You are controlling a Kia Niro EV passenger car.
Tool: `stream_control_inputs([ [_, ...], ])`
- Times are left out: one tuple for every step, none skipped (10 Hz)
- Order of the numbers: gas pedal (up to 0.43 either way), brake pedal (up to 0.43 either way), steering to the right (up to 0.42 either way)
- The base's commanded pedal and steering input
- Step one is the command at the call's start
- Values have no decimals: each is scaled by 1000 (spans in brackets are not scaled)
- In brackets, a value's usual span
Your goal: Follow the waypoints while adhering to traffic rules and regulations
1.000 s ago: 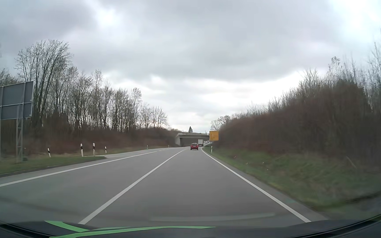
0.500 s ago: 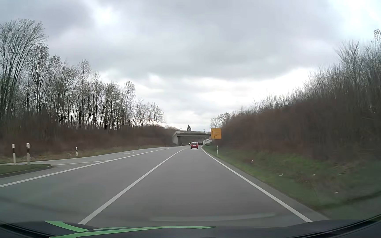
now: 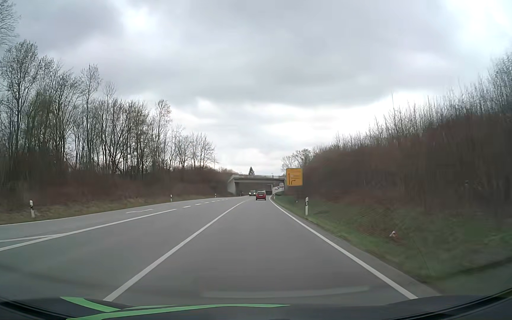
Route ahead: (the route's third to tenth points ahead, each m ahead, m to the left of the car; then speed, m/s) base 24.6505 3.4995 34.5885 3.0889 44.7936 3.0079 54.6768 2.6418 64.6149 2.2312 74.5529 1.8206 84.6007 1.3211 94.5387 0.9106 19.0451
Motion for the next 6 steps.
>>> stream_control_inputs([
  [169,0,3],
  [169,0,3],
  [177,0,3],
  [177,0,3],
  [177,0,3],
  [177,0,3],
])
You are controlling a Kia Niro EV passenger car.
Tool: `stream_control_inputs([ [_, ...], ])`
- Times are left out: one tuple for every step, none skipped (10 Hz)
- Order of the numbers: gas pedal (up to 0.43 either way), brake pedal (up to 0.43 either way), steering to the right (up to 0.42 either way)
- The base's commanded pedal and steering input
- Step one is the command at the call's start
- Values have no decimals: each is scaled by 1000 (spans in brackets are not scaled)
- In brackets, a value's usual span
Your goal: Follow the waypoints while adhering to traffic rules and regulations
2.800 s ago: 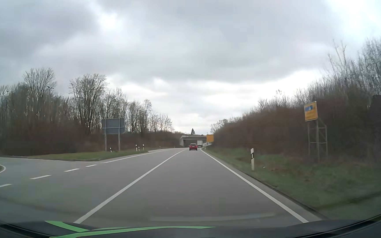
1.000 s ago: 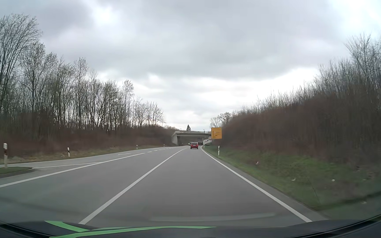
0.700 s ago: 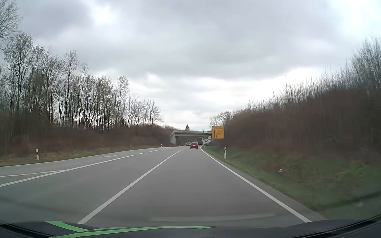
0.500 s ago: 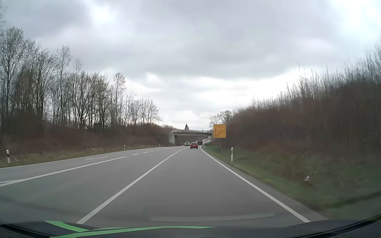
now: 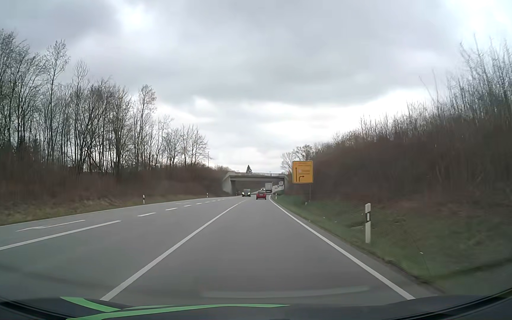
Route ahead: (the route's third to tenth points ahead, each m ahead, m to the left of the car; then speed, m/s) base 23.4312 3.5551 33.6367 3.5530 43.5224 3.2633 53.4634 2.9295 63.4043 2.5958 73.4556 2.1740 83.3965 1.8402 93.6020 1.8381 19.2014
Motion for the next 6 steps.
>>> stream_control_inputs([
  [177,0,3],
  [177,0,3],
  [177,0,3],
  [177,0,3],
  [169,0,3],
  [169,0,3],
])
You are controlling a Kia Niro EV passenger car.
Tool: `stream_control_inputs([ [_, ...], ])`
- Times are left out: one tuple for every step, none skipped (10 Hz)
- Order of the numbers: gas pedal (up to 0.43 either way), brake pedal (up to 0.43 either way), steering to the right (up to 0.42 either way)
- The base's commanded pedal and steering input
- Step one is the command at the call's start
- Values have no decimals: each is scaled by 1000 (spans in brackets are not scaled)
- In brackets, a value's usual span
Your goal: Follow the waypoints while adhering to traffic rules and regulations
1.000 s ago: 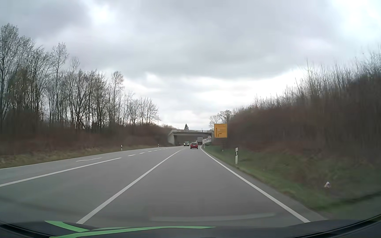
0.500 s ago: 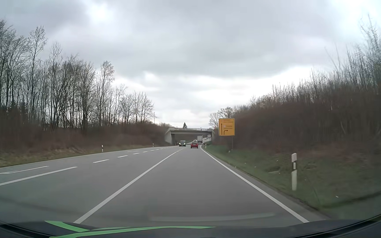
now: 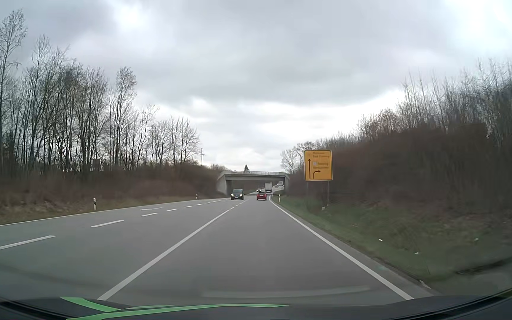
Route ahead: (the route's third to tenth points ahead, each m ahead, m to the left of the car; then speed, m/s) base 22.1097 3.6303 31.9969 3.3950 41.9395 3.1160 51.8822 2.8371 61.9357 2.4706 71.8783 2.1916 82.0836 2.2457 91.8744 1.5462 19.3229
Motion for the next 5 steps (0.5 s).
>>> stream_control_inputs([
  [169,0,3],
  [169,0,3],
  [169,0,3],
  [169,0,3],
  [169,0,3],
])
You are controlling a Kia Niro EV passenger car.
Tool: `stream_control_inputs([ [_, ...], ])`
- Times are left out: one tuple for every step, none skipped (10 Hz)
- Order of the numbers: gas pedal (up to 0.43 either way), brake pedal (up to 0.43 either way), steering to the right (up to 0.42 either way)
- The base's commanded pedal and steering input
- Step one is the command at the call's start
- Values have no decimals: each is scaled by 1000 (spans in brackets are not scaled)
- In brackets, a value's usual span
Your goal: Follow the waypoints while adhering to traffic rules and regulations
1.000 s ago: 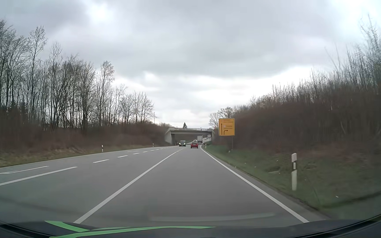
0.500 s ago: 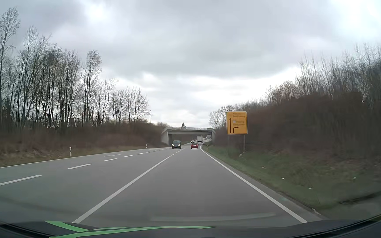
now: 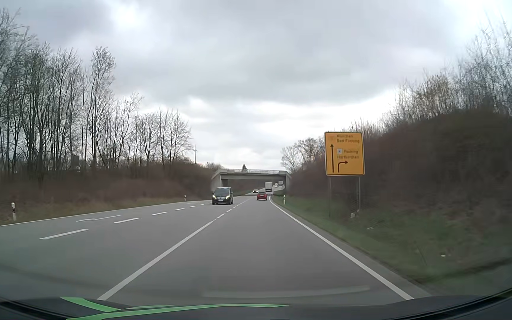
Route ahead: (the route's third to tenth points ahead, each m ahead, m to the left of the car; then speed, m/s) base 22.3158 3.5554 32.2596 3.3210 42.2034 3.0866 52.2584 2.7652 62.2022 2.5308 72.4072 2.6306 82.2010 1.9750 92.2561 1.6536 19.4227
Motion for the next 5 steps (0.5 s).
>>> stream_control_inputs([
  [169,0,3],
  [157,0,3],
  [157,0,3],
  [157,0,3],
  [157,0,3],
])
